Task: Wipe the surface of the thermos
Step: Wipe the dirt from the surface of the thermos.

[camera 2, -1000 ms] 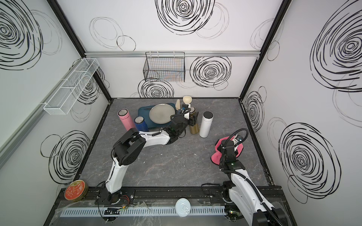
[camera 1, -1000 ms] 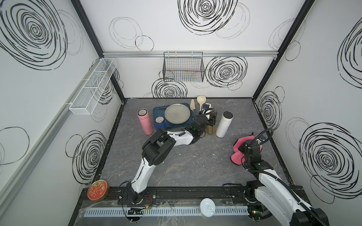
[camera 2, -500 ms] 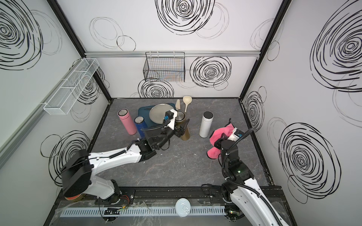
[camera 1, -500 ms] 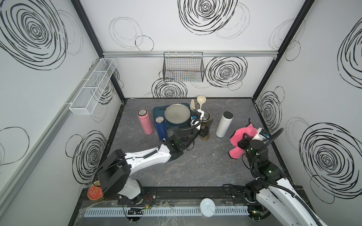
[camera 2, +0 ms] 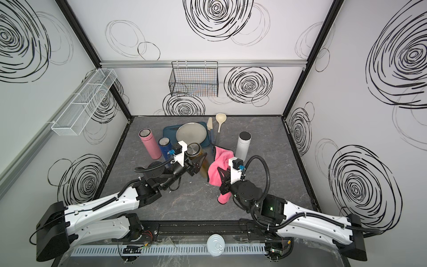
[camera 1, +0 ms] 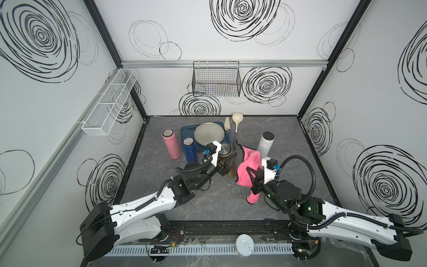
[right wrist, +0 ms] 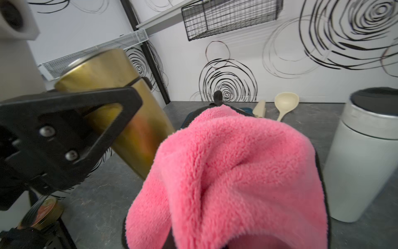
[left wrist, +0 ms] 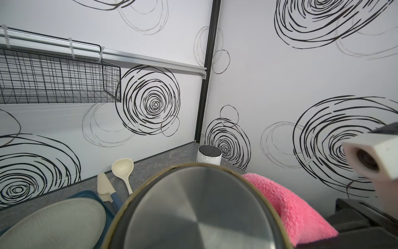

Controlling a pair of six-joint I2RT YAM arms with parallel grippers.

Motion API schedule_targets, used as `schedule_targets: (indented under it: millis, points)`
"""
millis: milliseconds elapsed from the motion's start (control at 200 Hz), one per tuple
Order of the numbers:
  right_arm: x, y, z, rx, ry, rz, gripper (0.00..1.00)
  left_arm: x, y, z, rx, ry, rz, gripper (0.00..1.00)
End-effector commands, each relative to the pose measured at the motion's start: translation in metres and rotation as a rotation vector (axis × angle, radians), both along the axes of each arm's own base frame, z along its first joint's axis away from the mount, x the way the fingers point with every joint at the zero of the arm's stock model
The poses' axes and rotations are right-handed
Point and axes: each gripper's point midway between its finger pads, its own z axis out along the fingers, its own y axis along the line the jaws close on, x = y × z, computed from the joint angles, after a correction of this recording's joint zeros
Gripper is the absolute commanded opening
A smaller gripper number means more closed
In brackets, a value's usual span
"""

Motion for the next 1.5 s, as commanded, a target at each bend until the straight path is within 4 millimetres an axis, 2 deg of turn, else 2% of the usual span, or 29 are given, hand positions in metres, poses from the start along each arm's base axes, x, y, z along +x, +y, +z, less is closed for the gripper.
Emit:
schedule_targets:
  millis: [0,75,125,240,310,375,465,570,645,715,811,1006,1066,1121,1276,1351,1436,1491]
  points:
    - [-0.011,0.022,0.054,0.104,-0.115,0.111,0.0,-0.017,0.001,0.041,-0.14,-0.091,-0.08,0.0]
    - [-0.012,0.03,0.058,0.101,-0.124,0.137,0.0,-0.019,0.0,0.042,-0.146,-0.095,-0.092,0.0]
    - [-0.011,0.035,0.049,0.082,-0.118,0.14,0.0,-0.021,-0.001,0.043,-0.145,-0.097,-0.106,0.0]
    - [-0.004,0.041,0.006,0.036,-0.071,0.11,0.0,-0.025,-0.006,0.043,-0.139,-0.107,-0.136,0.0]
    - [-0.004,0.035,-0.033,0.023,-0.048,0.095,0.0,-0.026,-0.005,0.044,-0.147,-0.113,-0.137,0.0]
    - [-0.007,0.026,-0.046,0.075,-0.069,0.098,0.0,-0.026,-0.005,0.047,-0.16,-0.115,-0.14,0.0]
    - [-0.013,0.019,-0.032,0.121,-0.112,0.12,0.0,-0.035,-0.01,0.053,-0.17,-0.135,-0.192,0.0]
    - [-0.025,0.021,0.016,0.154,-0.196,0.193,0.0,-0.041,-0.014,0.056,-0.171,-0.148,-0.218,0.0]
    - [-0.03,0.024,0.042,0.172,-0.226,0.225,0.0,-0.046,-0.016,0.057,-0.171,-0.161,-0.242,0.0]
    - [-0.031,0.031,0.047,0.171,-0.225,0.245,0.0,-0.048,-0.016,0.056,-0.167,-0.166,-0.251,0.0]
    - [-0.018,0.033,0.025,0.142,-0.175,0.174,0.0,-0.051,-0.016,0.057,-0.169,-0.17,-0.259,0.0]
    - [0.0,0.011,-0.064,0.098,-0.025,0.083,0.0,-0.057,-0.009,0.065,-0.206,-0.178,-0.271,0.0]
    - [0.001,0.007,-0.075,0.089,-0.001,0.071,0.0,-0.06,-0.007,0.069,-0.229,-0.176,-0.284,0.0]
    - [-0.001,0.009,-0.067,0.099,-0.012,0.084,0.0,-0.063,-0.007,0.07,-0.242,-0.173,-0.293,0.0]
    - [-0.015,0.024,-0.001,0.162,-0.132,0.181,0.0,-0.065,-0.01,0.067,-0.248,-0.159,-0.322,0.0]
    - [-0.021,0.03,0.023,0.194,-0.163,0.224,0.0,-0.067,-0.01,0.069,-0.249,-0.167,-0.325,0.0]
    - [-0.022,0.035,0.028,0.201,-0.171,0.241,0.0,-0.069,-0.011,0.07,-0.245,-0.177,-0.329,0.0]
    - [-0.019,0.035,0.018,0.19,-0.156,0.225,0.0,-0.069,-0.011,0.071,-0.242,-0.186,-0.331,0.0]
